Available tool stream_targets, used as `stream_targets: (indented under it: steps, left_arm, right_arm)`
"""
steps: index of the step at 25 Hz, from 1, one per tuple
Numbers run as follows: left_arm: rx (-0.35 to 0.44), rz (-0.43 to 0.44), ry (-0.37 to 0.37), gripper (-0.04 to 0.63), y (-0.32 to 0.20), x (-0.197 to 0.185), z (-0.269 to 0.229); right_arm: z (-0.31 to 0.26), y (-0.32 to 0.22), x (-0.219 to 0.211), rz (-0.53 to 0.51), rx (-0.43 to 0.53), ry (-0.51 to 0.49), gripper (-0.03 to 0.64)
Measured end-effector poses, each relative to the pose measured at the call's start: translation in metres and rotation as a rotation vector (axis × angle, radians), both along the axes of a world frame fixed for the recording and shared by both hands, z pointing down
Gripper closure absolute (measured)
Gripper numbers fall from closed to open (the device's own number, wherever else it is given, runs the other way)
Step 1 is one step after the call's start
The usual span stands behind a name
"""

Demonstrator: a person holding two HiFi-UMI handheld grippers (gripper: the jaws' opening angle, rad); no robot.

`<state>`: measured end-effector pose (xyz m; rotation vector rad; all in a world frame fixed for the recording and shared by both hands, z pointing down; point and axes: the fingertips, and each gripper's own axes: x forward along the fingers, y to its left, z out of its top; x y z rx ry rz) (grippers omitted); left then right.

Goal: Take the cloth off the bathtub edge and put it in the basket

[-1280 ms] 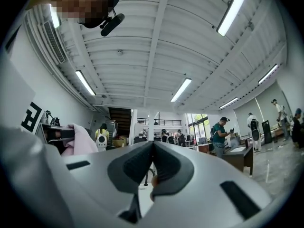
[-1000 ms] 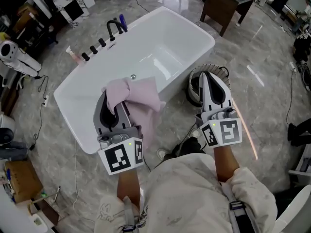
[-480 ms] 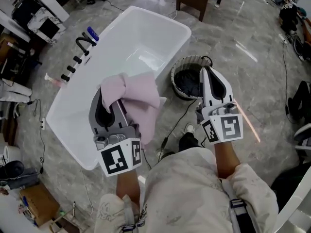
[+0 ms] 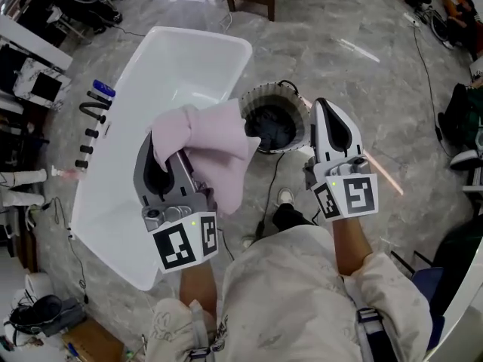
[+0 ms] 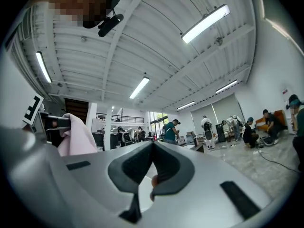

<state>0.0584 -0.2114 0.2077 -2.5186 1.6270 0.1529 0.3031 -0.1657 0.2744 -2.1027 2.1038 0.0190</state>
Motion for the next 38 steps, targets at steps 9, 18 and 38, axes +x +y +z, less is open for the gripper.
stream_targets:
  steps: [9, 18, 38]
  left_arm:
    - [-0.012, 0.085, -0.018, 0.569, -0.034, 0.115, 0.001]
    - [-0.034, 0.157, -0.053, 0.569, -0.042, 0.212, 0.020]
    - [-0.153, 0.307, -0.060, 0.569, -0.112, 0.263, 0.100]
  right_arm:
    - [0.004, 0.002, 0.117, 0.113, -0.010, -0.028, 0.629]
    - [0.025, 0.017, 0.204, 0.189, -0.029, -0.073, 0.629]
    - [0.059, -0.019, 0.240, 0.329, -0.105, -0.072, 0.629]
